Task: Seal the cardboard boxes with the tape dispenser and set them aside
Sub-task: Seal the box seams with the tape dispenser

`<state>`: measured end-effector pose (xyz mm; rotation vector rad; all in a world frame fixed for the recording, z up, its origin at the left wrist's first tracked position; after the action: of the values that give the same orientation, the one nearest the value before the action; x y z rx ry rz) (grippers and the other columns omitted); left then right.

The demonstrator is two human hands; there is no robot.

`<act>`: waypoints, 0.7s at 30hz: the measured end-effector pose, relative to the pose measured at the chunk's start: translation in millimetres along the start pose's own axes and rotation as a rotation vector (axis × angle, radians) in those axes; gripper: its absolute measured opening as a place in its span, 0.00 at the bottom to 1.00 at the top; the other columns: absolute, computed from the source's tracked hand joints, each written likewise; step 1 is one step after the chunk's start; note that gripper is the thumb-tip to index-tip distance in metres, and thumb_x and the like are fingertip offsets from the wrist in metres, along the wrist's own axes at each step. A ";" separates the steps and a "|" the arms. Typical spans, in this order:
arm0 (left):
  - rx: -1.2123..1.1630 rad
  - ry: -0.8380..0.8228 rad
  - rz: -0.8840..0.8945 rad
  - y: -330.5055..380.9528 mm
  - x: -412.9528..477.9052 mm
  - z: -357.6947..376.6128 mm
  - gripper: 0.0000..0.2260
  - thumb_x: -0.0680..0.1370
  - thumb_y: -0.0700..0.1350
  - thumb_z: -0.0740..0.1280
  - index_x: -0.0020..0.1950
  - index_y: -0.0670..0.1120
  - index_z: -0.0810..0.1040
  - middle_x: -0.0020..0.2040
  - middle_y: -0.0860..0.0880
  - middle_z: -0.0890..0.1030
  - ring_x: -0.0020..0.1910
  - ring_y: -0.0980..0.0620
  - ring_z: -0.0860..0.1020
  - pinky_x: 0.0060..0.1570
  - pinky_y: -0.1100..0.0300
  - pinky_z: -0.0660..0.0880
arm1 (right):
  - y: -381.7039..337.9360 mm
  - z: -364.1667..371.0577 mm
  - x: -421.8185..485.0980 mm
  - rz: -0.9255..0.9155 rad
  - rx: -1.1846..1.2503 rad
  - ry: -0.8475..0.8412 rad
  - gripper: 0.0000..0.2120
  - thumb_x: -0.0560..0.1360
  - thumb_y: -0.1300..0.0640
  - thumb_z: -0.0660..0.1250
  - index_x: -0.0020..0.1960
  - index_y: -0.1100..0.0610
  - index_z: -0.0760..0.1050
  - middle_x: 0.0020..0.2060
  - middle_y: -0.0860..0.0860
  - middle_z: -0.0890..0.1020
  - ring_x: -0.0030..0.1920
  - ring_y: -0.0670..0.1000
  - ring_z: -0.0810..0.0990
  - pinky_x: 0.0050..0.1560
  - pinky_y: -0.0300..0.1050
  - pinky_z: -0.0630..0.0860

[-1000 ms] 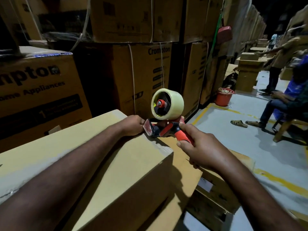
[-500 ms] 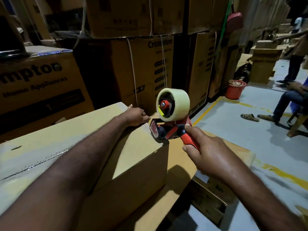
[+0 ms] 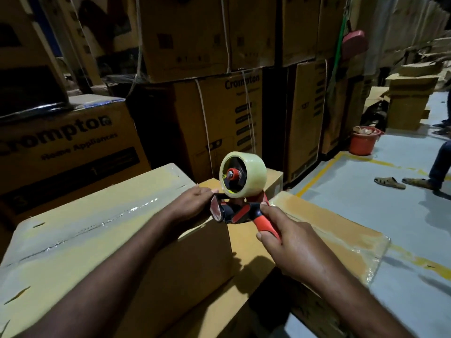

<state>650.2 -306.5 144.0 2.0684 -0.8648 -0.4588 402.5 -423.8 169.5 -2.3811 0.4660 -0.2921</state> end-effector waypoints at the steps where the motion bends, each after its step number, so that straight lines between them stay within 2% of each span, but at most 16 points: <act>1: 0.063 -0.003 -0.012 -2.8 -0.2 1.4 0.37 0.74 0.75 0.59 0.49 0.41 0.82 0.53 0.39 0.82 0.54 0.40 0.80 0.58 0.43 0.74 | 1.8 2.2 -0.7 -0.007 -0.002 0.003 0.29 0.81 0.42 0.60 0.78 0.36 0.51 0.60 0.49 0.78 0.40 0.42 0.76 0.38 0.35 0.74; 3: 0.234 -0.005 -0.033 -4.4 4.9 -0.4 0.34 0.76 0.77 0.51 0.51 0.53 0.84 0.61 0.45 0.81 0.65 0.44 0.75 0.69 0.42 0.69 | 5.6 8.5 -2.5 -0.012 0.016 0.008 0.29 0.82 0.42 0.60 0.78 0.36 0.51 0.57 0.49 0.79 0.41 0.42 0.77 0.38 0.36 0.73; 5: 0.307 -0.013 -0.043 -8.5 11.2 0.2 0.35 0.75 0.78 0.47 0.54 0.57 0.84 0.66 0.47 0.80 0.71 0.44 0.71 0.71 0.38 0.66 | 11.5 16.6 -5.7 -0.002 0.071 0.009 0.28 0.81 0.41 0.60 0.77 0.35 0.51 0.56 0.49 0.79 0.43 0.46 0.80 0.41 0.39 0.76; 7: 0.358 -0.027 -0.047 -10.7 14.8 4.6 0.38 0.76 0.78 0.46 0.60 0.55 0.83 0.68 0.48 0.79 0.73 0.43 0.69 0.72 0.37 0.65 | 19.9 21.6 -10.8 0.009 0.112 0.016 0.28 0.81 0.41 0.60 0.77 0.35 0.51 0.53 0.48 0.79 0.42 0.46 0.80 0.40 0.39 0.78; 10: 0.549 -0.051 -0.009 12.9 9.9 17.4 0.37 0.81 0.71 0.44 0.69 0.49 0.79 0.73 0.45 0.74 0.77 0.43 0.63 0.76 0.41 0.57 | 29.4 22.9 -23.3 0.011 0.109 0.020 0.27 0.82 0.43 0.60 0.77 0.36 0.53 0.45 0.43 0.76 0.39 0.41 0.78 0.33 0.32 0.70; 11: 0.627 -0.074 -0.005 19.0 11.0 19.7 0.39 0.79 0.71 0.43 0.68 0.47 0.80 0.73 0.44 0.74 0.76 0.44 0.64 0.76 0.43 0.55 | 31.2 23.9 -27.9 0.010 0.110 0.018 0.28 0.82 0.44 0.60 0.78 0.37 0.52 0.45 0.43 0.76 0.40 0.40 0.78 0.33 0.31 0.69; 12: 0.685 -0.113 0.011 24.5 11.9 22.4 0.46 0.75 0.76 0.41 0.65 0.45 0.81 0.70 0.44 0.77 0.72 0.45 0.68 0.75 0.45 0.56 | 33.5 26.0 -31.9 0.011 0.118 0.015 0.28 0.82 0.44 0.60 0.78 0.37 0.52 0.46 0.43 0.76 0.42 0.40 0.78 0.35 0.31 0.69; 14: 0.731 -0.212 0.033 25.2 14.0 25.2 0.55 0.64 0.85 0.39 0.58 0.43 0.82 0.60 0.46 0.81 0.64 0.48 0.74 0.72 0.47 0.57 | 37.7 31.6 -37.8 0.018 0.145 0.013 0.29 0.82 0.44 0.59 0.78 0.36 0.49 0.50 0.42 0.75 0.46 0.40 0.78 0.38 0.30 0.70; 15: 0.750 -0.243 0.034 21.3 16.2 24.7 0.53 0.65 0.84 0.42 0.57 0.43 0.82 0.57 0.47 0.81 0.62 0.49 0.74 0.72 0.47 0.57 | 39.5 34.9 -40.3 0.023 0.160 0.011 0.30 0.82 0.44 0.59 0.78 0.35 0.47 0.51 0.41 0.73 0.47 0.40 0.76 0.39 0.29 0.69; 18: 0.890 -0.255 0.057 21.0 15.7 22.6 0.35 0.71 0.72 0.52 0.59 0.48 0.82 0.55 0.53 0.76 0.64 0.50 0.72 0.74 0.45 0.56 | 41.0 44.3 -52.4 0.004 0.210 0.008 0.30 0.82 0.43 0.59 0.76 0.31 0.45 0.51 0.33 0.67 0.48 0.33 0.71 0.41 0.26 0.69; 19: 0.917 -0.257 0.065 21.7 14.4 22.5 0.34 0.70 0.71 0.54 0.60 0.50 0.82 0.54 0.54 0.75 0.63 0.52 0.72 0.74 0.44 0.56 | 40.6 47.5 -56.7 -0.008 0.220 0.012 0.30 0.81 0.42 0.59 0.74 0.28 0.44 0.51 0.31 0.66 0.47 0.31 0.70 0.41 0.24 0.68; 21: 0.930 -0.267 0.057 21.7 10.4 22.6 0.34 0.69 0.73 0.54 0.58 0.51 0.81 0.54 0.54 0.75 0.59 0.55 0.70 0.74 0.45 0.56 | 40.3 54.1 -62.1 -0.019 0.218 0.026 0.31 0.81 0.42 0.58 0.70 0.26 0.39 0.52 0.32 0.67 0.48 0.33 0.70 0.41 0.23 0.67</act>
<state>635.2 -335.7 148.0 2.8395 -1.4889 -0.3286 353.6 -395.2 97.4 -2.1727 0.4017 -0.3640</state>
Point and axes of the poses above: each hand's wrist, its own x-axis towards the middle knuckle, its own z-axis out of the palm, y = z × x, the point moved 8 cm from there along x, towards the middle knuckle
